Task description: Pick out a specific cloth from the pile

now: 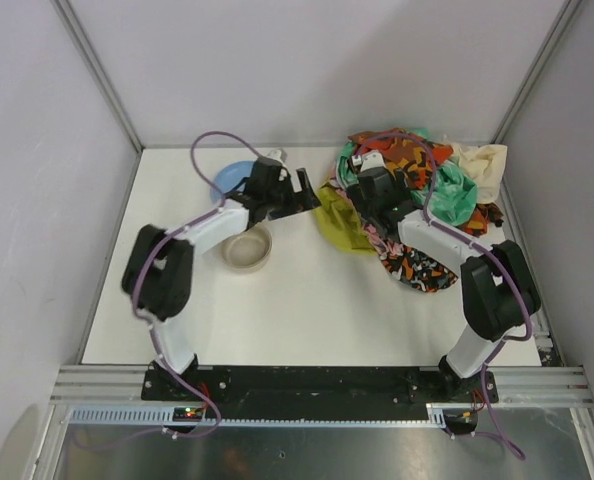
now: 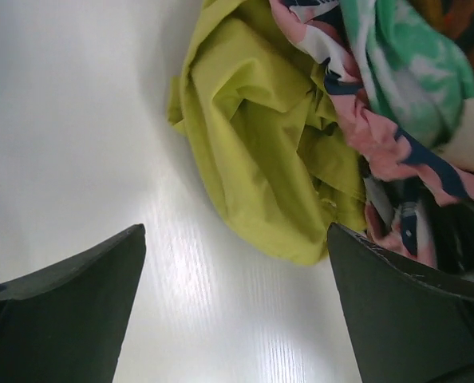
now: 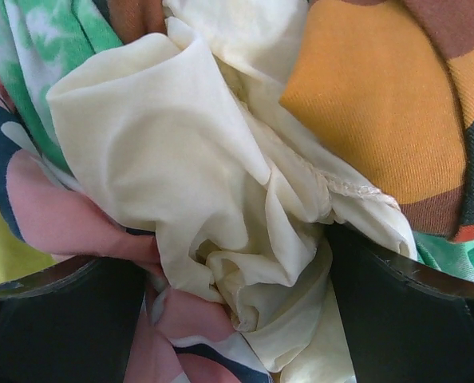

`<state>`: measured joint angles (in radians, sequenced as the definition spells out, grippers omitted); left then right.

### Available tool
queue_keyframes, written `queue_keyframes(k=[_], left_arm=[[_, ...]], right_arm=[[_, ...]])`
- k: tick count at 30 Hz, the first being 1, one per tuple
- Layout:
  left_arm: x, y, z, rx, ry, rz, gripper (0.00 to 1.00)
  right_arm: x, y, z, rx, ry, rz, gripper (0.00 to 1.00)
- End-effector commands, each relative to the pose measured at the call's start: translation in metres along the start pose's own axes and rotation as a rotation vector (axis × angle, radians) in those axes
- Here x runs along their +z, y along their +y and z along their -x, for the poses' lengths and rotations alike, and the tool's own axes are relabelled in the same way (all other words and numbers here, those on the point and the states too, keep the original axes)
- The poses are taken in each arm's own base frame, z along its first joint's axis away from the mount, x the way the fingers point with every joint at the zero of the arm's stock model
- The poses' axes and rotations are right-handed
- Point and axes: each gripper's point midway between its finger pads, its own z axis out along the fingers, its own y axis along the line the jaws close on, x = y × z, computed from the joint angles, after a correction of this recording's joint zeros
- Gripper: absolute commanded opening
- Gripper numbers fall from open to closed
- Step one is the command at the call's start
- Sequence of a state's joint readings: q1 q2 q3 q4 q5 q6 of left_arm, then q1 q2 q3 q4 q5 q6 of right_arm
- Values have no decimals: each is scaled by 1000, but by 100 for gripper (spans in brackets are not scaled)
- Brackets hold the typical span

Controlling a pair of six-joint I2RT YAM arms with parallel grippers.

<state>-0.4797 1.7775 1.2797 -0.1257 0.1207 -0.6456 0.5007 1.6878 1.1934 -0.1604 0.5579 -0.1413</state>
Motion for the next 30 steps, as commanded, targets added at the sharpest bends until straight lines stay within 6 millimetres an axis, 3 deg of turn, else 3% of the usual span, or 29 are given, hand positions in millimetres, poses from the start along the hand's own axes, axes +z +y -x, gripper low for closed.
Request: queue_keyframes(k=[1,6,14,18,21,24,26,28,30], left_arm=[[46,-26,-19,24,107,-74,100],[87,-47,-41,82,150,-96,100],[140,-36,-81,84,209,-33,100],[164,-48,-88,68,218,-64,97],[179,-57,-83,72,182,-67,68],[180,-64,-72,75,150,-70,16],[169,-68,-57,107,112,-64,5],[145,-74,-33,169,45,-44,2],[99,-89,11,237,-69,-36,1]], right_arm=[[-4,-20,18,111,-34,-33,91],[0,-17,12,143,-12,5,90],[2,-1,11,186,-5,114,88],[4,4,6,194,15,132,87],[4,6,-1,192,38,137,85],[6,2,-8,182,59,109,85],[9,-6,-14,181,77,76,85],[15,-15,-22,193,101,46,85],[23,-25,-32,218,132,17,85]])
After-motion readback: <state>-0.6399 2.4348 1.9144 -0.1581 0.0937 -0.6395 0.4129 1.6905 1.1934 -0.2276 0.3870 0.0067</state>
